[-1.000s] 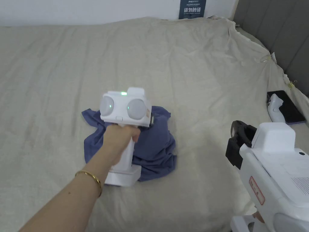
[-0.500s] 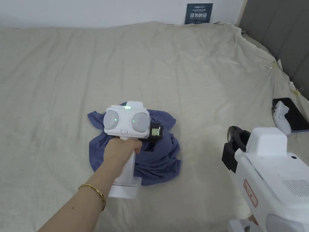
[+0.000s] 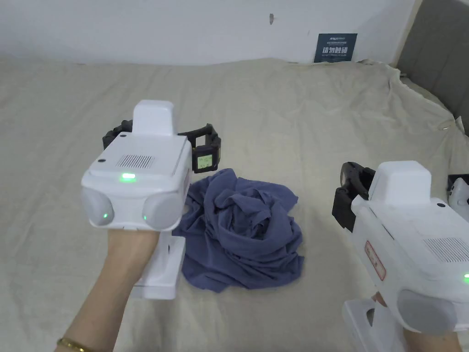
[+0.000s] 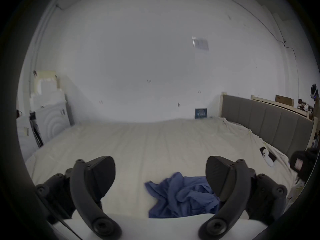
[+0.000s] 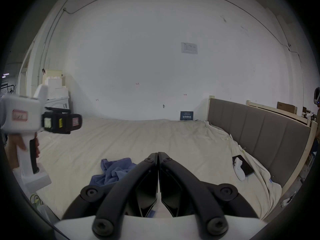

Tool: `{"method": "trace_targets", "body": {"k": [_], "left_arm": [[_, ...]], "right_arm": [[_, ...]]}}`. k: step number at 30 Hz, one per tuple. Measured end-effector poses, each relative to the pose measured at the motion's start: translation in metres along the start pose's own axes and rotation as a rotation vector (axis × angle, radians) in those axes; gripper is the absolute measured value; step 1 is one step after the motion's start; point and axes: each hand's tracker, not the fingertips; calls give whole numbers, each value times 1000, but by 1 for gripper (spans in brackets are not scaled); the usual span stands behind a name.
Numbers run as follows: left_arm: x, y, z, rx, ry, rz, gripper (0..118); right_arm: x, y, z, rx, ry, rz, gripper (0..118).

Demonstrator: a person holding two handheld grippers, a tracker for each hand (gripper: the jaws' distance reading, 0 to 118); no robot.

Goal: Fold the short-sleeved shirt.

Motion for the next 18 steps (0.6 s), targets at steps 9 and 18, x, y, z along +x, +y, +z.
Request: {"method": "trace_targets", "body": {"k": [9,18], "left_arm": [[-19,-44,37,-40,59,10,8],[-16,-65,47,-60,50,52,0]], "right_arm": [[-20,-4,0,6,47,-5,0],[-28,-18,8,-22,66,-2,0]]}}
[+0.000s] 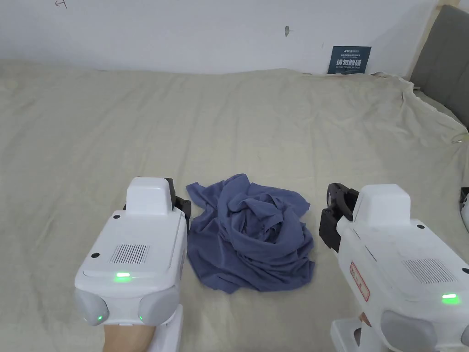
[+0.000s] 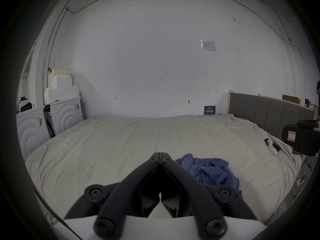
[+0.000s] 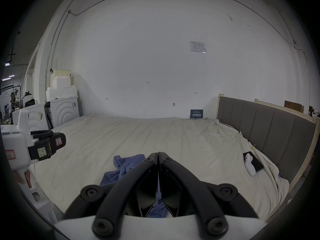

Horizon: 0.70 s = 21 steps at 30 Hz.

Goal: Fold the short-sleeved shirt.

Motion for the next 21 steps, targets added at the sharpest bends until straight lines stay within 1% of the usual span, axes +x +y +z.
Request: {"method": "trace_targets", "body": {"k": [7,10,11,12,13,14,15,17,19,20,21], "left_arm": [[3,-2,2,-13,-18,25,0],[2,-3,0,-14,-19,33,0],[2,-3,-1,-15,-18,33,0],[3,-3,-2,-14,-13,27,0],[3,-2,-3,-9,-6,18,0],[4,-3,-2,-5,-6,11,0],[4,-2,-3,-6,-4,6,0],[4,-1,-5,-7,-5,11,0],[6,1,-6,-14,8,17,0],[6,1,-7,-13,11,18,0],[6,2,-9,-14,14,19,0]], "right_arm": [[3,-2,1,-14,-6,6,0],[7,2,-6,-43,-6,-9,0],[9,4,-10,-49,-9,-13,1],[11,8,-14,-58,-12,-13,5],[13,11,-19,-67,-9,-12,14],[15,15,-26,-73,-9,-8,27],[17,19,-34,-87,-7,-3,43],[20,28,-52,-172,-3,4,63],[27,38,-80,-227,8,-14,87],[30,41,-94,-268,7,-6,100],[33,44,-110,-299,4,0,114]]}}
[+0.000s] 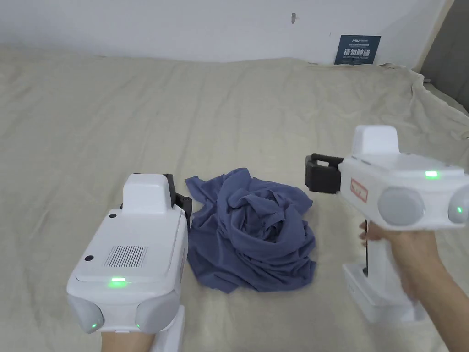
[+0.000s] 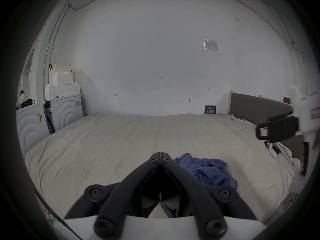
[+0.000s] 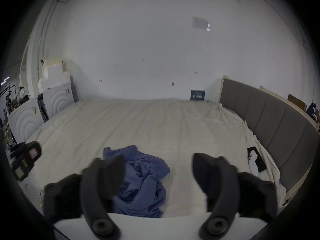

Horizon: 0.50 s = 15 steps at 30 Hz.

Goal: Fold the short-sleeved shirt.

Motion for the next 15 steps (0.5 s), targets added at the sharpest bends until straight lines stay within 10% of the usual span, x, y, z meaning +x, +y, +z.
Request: {"method": "trace_targets", "body": {"k": [15], "left_arm": [[3,8,-32,-21,-7,38,0]], "right_arm": [[30,3,-218,-621,-88,-89,108]]}}
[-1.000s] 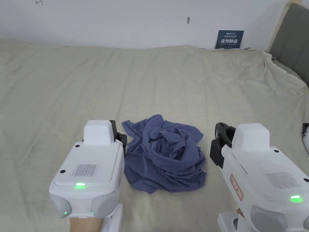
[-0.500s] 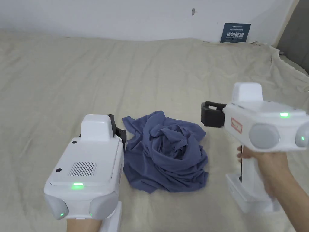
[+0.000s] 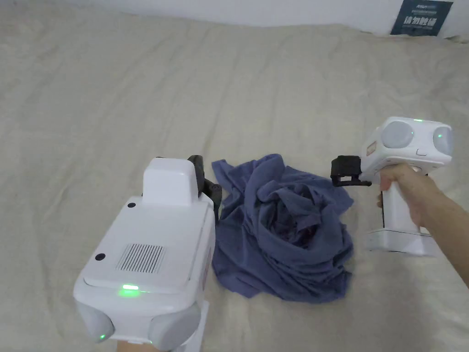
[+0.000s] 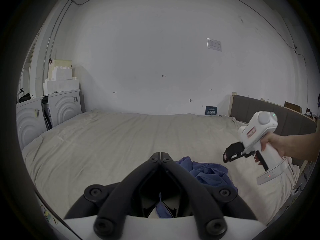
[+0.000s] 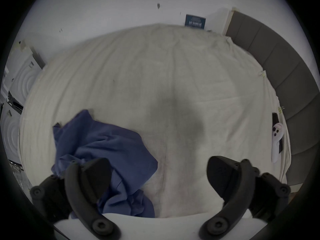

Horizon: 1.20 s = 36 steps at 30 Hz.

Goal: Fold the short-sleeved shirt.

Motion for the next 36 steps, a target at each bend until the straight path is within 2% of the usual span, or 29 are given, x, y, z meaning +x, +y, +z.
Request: {"method": "trace_targets", "body": {"k": [2,6,9,12,13,14,16,18,19,20,21,22,23,24,25,28,34,36], "left_arm": [[0,-2,-8,-17,2,0,0],[1,-9,-20,-48,12,8,0],[1,-16,-28,-80,14,9,0],[1,-23,-34,-109,18,9,0],[1,-25,-36,-119,19,10,0],[0,-27,-37,-129,18,16,0],[-3,-27,-42,-163,16,43,1],[-10,-27,-48,-192,17,78,6],[-13,-25,-52,-217,15,95,15],[-18,-21,-58,-247,11,121,29],[-24,-17,-66,-275,-1,163,53],[-31,-12,-74,-313,-22,212,71],[-37,-6,-83,-352,-42,245,85],[-42,-1,-93,-395,-54,260,104],[-46,2,-101,-422,-76,264,116],[-52,6,-121,-501,-118,216,118],[-44,-34,-155,-811,-28,115,118],[-40,-47,-167,-812,-17,112,111]], "right_arm": [[0,3,-16,-18,-12,-1,96],[3,5,-41,-55,7,-60,56],[4,5,-54,-76,55,-79,44],[1,3,-59,-72,49,-46,35],[1,4,-58,-70,51,-36,25],[1,4,-57,-67,64,-28,5],[1,6,-52,-64,57,-30,3],[1,8,-46,-60,61,-30,3],[1,8,-41,-49,61,-25,3],[1,8,-36,-37,62,-28,3],[3,8,-33,-27,65,-29,3],[4,8,-27,-8,70,-25,3],[5,7,-21,10,74,-22,3],[5,6,-15,26,75,-20,1],[5,5,-9,56,85,-21,1],[4,7,10,100,97,11,1],[0,10,38,151,111,32,1],[1,8,43,156,114,39,1]]}}
